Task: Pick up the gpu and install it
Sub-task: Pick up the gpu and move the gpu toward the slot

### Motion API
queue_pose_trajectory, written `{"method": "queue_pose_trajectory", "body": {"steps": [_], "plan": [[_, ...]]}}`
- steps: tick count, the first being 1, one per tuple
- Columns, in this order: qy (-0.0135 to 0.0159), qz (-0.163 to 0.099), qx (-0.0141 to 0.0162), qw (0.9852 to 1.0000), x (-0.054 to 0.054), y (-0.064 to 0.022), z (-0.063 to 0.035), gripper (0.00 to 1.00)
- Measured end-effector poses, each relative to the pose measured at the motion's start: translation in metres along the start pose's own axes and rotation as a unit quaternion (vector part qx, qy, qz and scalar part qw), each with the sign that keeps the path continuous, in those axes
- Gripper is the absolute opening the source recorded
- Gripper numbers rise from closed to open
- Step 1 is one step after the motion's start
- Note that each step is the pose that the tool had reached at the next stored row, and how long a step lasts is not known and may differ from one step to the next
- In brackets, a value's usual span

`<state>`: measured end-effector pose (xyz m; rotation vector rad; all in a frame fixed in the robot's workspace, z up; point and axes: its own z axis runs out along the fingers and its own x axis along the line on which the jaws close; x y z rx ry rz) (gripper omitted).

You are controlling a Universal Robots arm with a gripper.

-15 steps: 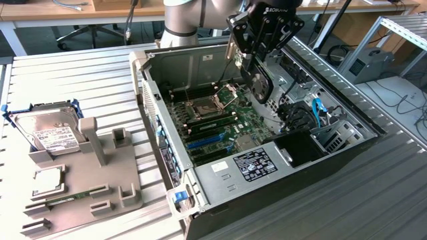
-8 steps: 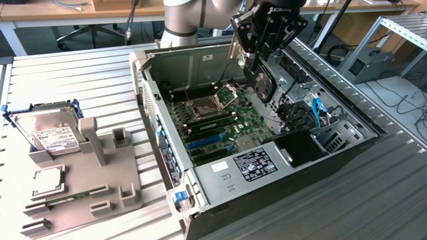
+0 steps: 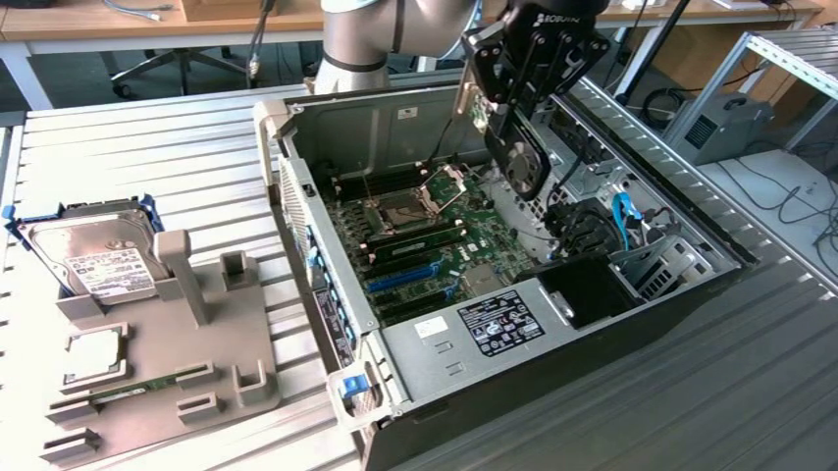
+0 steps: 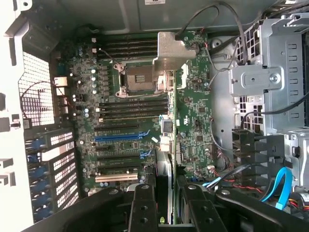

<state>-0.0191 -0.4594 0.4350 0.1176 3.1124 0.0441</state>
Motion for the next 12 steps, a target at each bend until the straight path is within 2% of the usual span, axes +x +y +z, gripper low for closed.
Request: {"method": "queue_pose_trajectory", "body": {"steps": [12], "plan": [[0.0000, 0.000, 0.0000, 1.0000, -0.0108, 0.0008, 0.0003, 0.26]]}}
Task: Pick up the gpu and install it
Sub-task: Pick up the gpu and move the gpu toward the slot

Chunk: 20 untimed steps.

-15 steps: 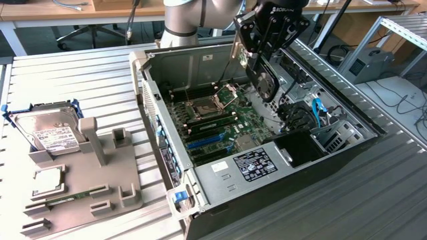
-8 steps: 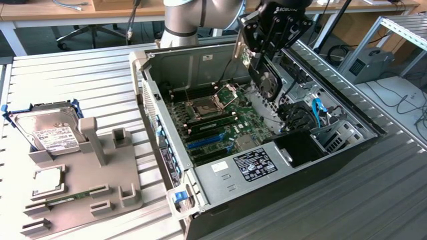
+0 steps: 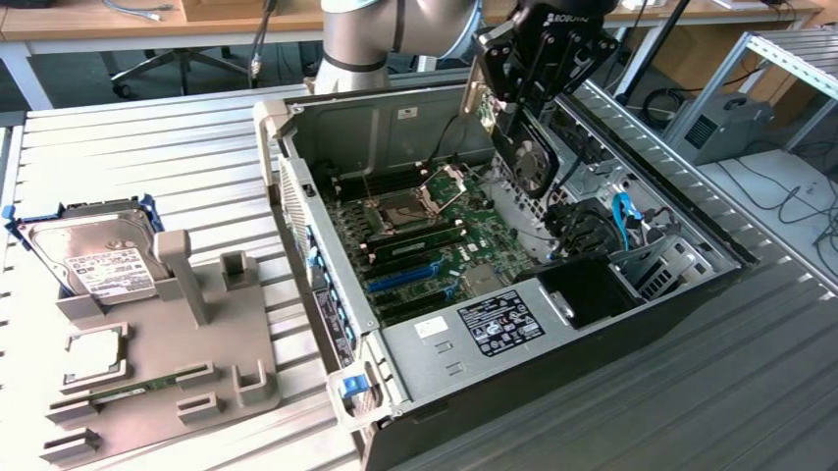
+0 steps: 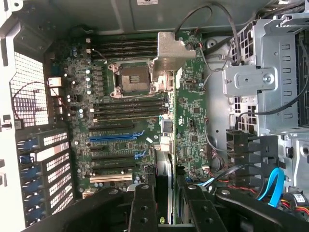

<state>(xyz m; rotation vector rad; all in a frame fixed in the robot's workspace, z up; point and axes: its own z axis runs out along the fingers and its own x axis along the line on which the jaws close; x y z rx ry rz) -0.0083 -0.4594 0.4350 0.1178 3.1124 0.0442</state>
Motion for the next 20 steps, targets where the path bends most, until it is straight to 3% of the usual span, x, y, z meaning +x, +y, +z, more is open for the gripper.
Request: {"method": "queue_pose_trajectory", "body": {"steps": [20], "plan": [[0.0000, 0.000, 0.0000, 1.0000, -0.017, 0.0013, 0.0005, 0.26]]}}
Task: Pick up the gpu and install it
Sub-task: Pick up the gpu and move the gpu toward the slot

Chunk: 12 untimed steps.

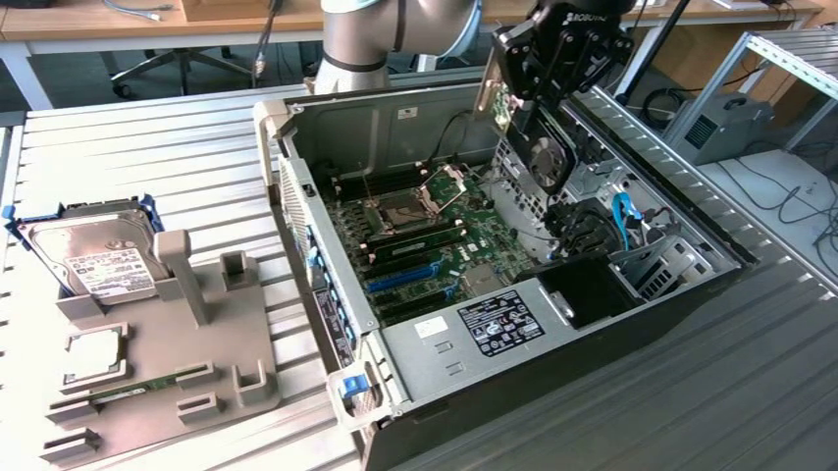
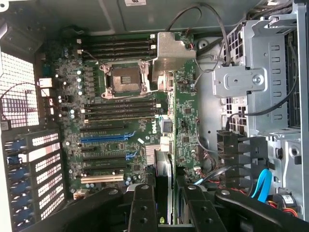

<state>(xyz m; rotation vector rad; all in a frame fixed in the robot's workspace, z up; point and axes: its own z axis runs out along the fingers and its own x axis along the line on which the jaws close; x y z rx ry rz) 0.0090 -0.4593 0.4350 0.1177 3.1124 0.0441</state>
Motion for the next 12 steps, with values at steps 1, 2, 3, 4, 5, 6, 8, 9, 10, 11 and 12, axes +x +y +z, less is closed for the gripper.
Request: {"method": "queue_pose_trajectory", "body": {"steps": [1, 2, 3, 4, 5, 6, 8, 9, 10, 11, 12], "plan": [[0.0000, 0.000, 0.0000, 1.0000, -0.0013, 0.0001, 0.0000, 0.26], [0.0000, 0.000, 0.0000, 1.0000, -0.0021, 0.0002, 0.0001, 0.26], [0.0000, 0.000, -0.0001, 1.0000, -0.0029, 0.0002, 0.0001, 0.26], [0.0000, 0.000, 0.0000, 1.0000, -0.0038, 0.0003, 0.0001, 0.26], [0.0000, 0.000, 0.0000, 1.0000, -0.0046, 0.0004, 0.0001, 0.26], [0.0000, 0.000, 0.0000, 1.0000, -0.0054, 0.0004, 0.0002, 0.26], [0.0000, 0.000, 0.0000, 1.0000, -0.0070, 0.0005, 0.0002, 0.26], [0.0000, 0.000, 0.0000, 1.0000, -0.0078, 0.0006, 0.0003, 0.26], [0.0000, 0.000, 0.0000, 1.0000, -0.0086, 0.0006, 0.0003, 0.26], [0.0000, 0.000, 0.0000, 1.0000, -0.0094, 0.0007, 0.0003, 0.26], [0.0000, 0.000, 0.0000, 1.0000, -0.0103, 0.0008, 0.0003, 0.26]]}}
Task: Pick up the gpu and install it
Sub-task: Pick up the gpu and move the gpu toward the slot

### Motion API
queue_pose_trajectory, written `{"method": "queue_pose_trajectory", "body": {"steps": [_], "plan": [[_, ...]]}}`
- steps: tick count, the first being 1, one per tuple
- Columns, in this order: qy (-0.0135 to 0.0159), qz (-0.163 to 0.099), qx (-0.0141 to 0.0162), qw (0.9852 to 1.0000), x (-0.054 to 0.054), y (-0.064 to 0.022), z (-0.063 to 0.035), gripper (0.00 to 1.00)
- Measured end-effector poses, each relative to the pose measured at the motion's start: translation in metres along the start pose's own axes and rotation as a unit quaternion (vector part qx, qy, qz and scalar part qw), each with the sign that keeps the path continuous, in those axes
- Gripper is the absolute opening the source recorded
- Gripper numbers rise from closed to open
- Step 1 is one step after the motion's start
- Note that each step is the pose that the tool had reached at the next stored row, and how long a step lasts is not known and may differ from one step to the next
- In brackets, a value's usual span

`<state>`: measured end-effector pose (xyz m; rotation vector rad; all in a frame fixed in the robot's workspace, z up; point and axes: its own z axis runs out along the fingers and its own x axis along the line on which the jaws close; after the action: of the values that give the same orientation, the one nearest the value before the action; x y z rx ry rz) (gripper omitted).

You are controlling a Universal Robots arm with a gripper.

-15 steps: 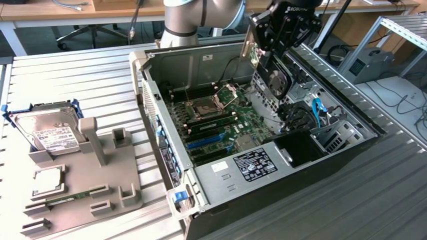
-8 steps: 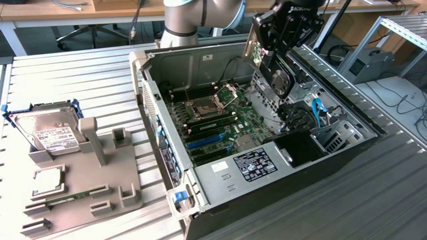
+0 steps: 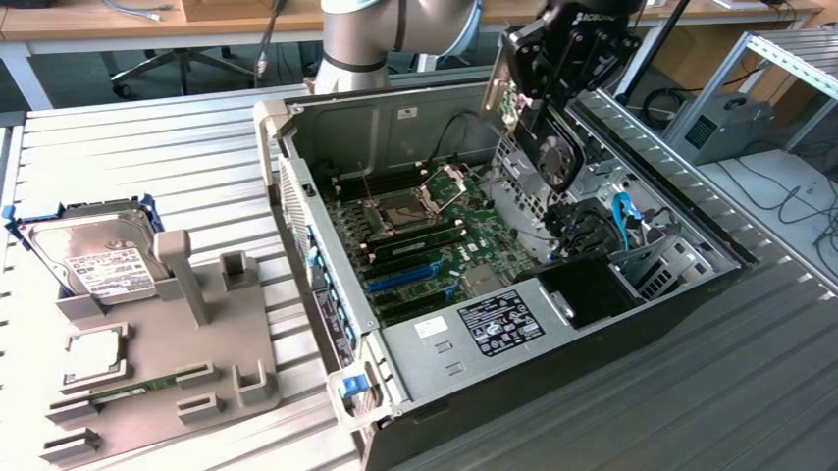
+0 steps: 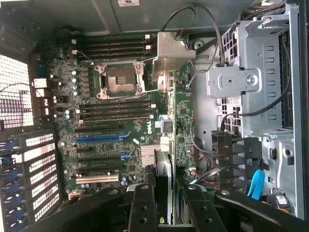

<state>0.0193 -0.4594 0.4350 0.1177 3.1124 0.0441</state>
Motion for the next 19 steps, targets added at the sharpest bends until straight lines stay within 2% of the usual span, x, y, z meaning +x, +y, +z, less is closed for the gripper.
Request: {"method": "queue_pose_trajectory", "body": {"steps": [19], "plan": [[0.0000, 0.000, 0.0000, 1.0000, -0.022, 0.0017, 0.0007, 0.26]]}}
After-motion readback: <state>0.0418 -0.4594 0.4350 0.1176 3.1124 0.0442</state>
